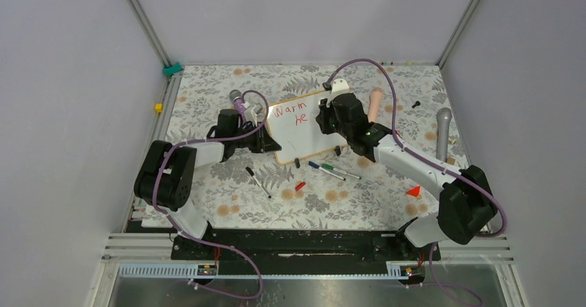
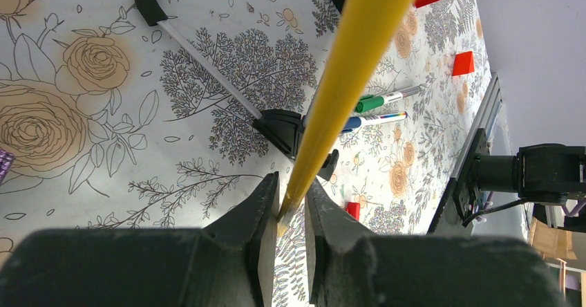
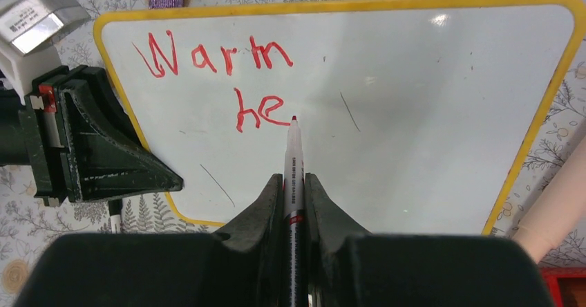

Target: Write a sentence on the whiteboard

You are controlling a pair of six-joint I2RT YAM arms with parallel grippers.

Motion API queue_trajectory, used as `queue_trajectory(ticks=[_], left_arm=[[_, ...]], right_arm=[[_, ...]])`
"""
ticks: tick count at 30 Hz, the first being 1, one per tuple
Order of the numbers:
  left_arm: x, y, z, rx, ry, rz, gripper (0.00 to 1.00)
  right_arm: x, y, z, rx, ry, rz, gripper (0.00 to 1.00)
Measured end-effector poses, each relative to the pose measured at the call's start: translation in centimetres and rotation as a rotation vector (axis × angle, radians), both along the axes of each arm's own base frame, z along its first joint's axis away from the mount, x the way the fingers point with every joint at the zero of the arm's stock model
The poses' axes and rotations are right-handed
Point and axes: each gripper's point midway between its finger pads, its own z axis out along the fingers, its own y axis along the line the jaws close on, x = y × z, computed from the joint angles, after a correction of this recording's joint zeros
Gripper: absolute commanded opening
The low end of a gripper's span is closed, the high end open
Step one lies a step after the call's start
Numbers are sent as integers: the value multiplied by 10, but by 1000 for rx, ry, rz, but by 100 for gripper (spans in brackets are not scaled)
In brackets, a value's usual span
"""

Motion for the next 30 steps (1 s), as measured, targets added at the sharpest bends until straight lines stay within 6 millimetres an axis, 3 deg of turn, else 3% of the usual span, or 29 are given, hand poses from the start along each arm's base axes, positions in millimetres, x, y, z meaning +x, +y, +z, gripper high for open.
queue_trajectory(ticks=[6, 16, 30], left_arm=[[0, 0, 0, 0, 0, 0, 0], [0, 0, 0, 0, 0, 0, 0], [0, 0, 0, 0, 0, 0, 0]], right_arm=[[10, 0, 7, -2, -16, -21, 0], [11, -2, -8, -35, 14, -29, 0], [17, -2, -11, -50, 16, -44, 0]])
